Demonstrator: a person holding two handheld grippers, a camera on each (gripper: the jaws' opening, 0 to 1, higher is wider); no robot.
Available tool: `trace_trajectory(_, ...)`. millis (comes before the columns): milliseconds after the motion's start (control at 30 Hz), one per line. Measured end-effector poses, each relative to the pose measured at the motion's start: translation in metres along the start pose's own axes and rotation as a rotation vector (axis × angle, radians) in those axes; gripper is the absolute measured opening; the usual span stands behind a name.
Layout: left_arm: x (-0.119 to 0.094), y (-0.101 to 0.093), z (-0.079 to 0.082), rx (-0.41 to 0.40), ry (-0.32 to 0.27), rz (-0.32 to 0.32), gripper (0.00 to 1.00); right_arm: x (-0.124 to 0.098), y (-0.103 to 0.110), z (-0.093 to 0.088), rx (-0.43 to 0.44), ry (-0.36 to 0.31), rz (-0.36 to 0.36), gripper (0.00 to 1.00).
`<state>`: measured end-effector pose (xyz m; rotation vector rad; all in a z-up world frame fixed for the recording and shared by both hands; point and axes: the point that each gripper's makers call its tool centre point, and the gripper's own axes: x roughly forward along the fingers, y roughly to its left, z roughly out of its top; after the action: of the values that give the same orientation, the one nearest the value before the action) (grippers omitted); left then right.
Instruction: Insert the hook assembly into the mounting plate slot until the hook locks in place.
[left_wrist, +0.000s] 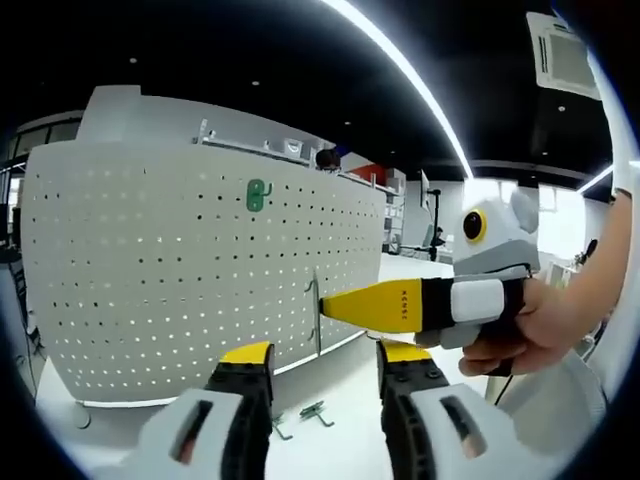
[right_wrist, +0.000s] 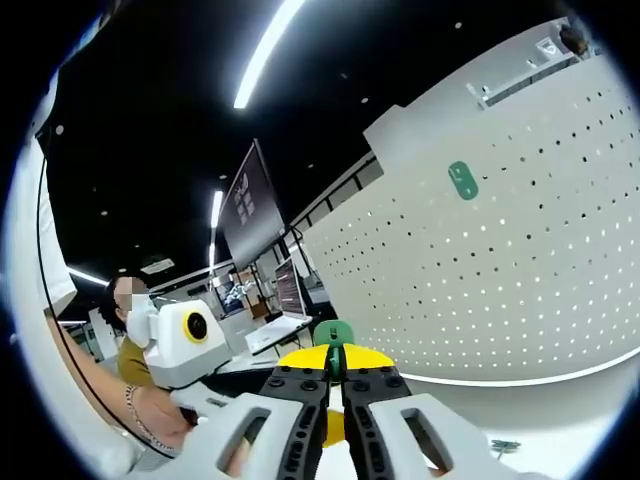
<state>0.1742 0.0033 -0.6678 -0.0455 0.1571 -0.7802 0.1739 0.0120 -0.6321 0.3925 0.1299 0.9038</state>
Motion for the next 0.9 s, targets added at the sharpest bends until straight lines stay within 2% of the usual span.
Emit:
trace_trajectory(167,0.003,0.0,-0.007,-0.013,0.025,-0.002,0.71,0.0,-0.001,0.001,-0.001,-0.003,-0.002,0.0)
trace_trajectory(267,0.003,-0.002,-0.012,0.023,0.055,-0.001,0.76,-0.001,-0.001,0.002,-0.003,-0.006,-0.003,0.0)
trace_trajectory(367,0.004,-0.005,-0.014,0.046,0.06,-0.002,0.83,0.0,0.001,0.003,-0.018,-0.007,0.0,0.01)
trace_trajectory(667,0.004,-0.004,-0.016,0.036,0.069,-0.007,0.84,0.001,0.004,0.004,-0.05,-0.003,0.001,0.01)
trace_trajectory(733,0.004,-0.004,-0.016,0.038,0.069,-0.006,0.83,0.001,0.004,0.006,-0.088,-0.002,-0.003,0.01)
trace_trajectory(767,0.004,-0.004,-0.016,0.037,0.069,-0.006,0.83,0.001,0.002,0.009,-0.211,0.012,-0.029,0.01)
trace_trajectory(867,0.005,-0.004,-0.017,0.026,0.072,-0.002,0.82,0.0,-0.006,0.017,-0.374,0.023,-0.133,0.01)
trace_trajectory(900,0.005,-0.004,-0.017,0.023,0.071,-0.003,0.82,-0.001,-0.01,0.019,-0.457,0.035,-0.169,0.01)
